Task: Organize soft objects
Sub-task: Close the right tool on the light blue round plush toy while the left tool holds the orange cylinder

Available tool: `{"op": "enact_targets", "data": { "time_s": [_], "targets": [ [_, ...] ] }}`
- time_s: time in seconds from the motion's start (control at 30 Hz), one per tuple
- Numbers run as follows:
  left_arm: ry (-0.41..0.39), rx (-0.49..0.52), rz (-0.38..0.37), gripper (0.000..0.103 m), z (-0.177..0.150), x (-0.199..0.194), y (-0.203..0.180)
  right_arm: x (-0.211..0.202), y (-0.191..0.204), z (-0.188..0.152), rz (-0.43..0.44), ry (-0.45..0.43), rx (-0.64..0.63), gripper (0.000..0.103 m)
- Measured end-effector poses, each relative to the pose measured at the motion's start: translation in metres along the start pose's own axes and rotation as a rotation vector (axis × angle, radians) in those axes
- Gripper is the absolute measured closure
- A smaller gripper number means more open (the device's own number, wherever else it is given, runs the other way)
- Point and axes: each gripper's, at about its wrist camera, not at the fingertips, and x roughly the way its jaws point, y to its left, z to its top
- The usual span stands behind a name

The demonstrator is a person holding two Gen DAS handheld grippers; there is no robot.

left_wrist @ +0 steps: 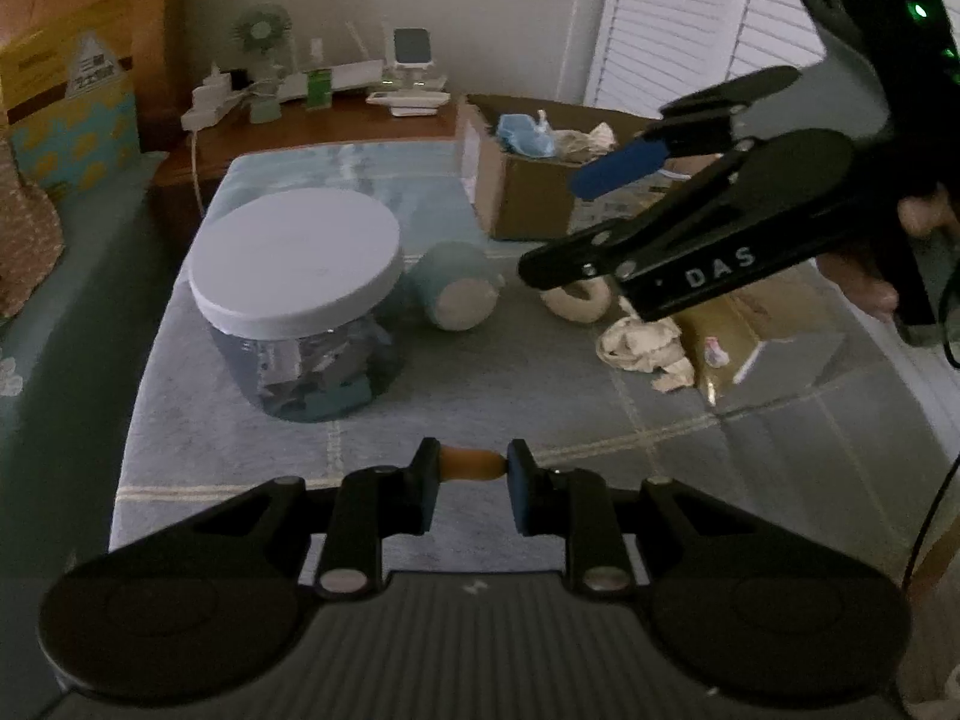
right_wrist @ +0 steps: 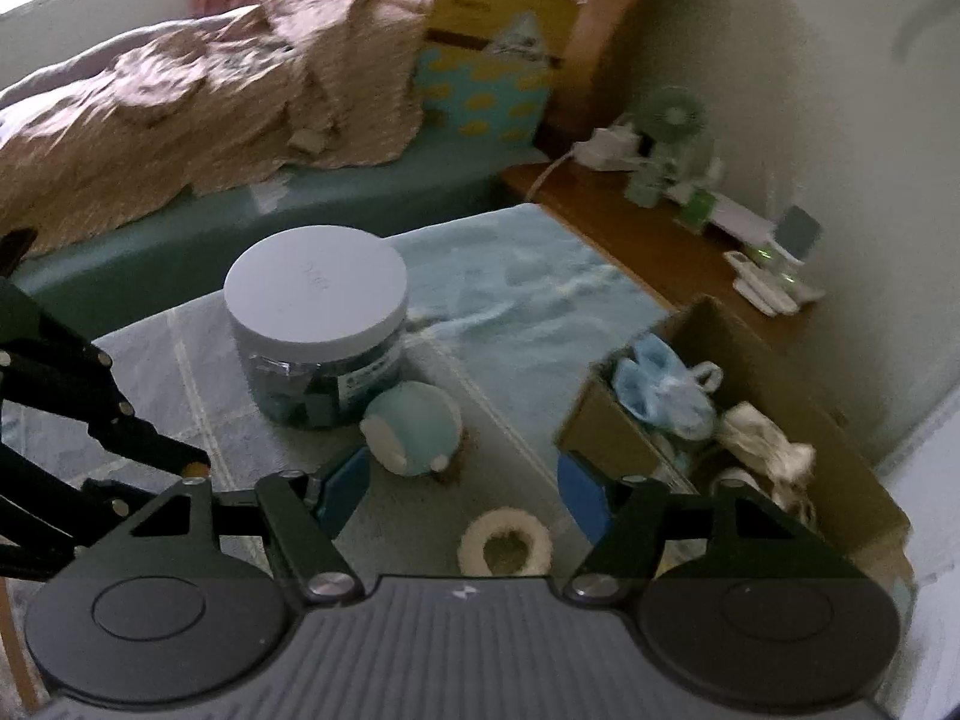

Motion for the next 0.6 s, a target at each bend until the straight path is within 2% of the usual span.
{"op": "enact_targets", "data": {
  "time_s": [0.23, 0.47, 0.6],
  "targets": [
    [0.011, -0.012, 0.013, 0.081, 0.002, 0.006, 0.003, 0.032, -0.001, 0.014, 0.087, 0.036, -0.07, 0.03],
    [0.019, -0.019, 0.007, 0.081, 0.004, 0.01, 0.008, 0.055, 0.0, 0.019, 0.127, 0.064, -0.08, 0.036],
    [0.021, -0.015, -0.004, 0.081, 0.003, 0.01, 0.009, 0.061, 0.002, 0.018, 0.135, 0.081, -0.085, 0.046]
  ]
}}
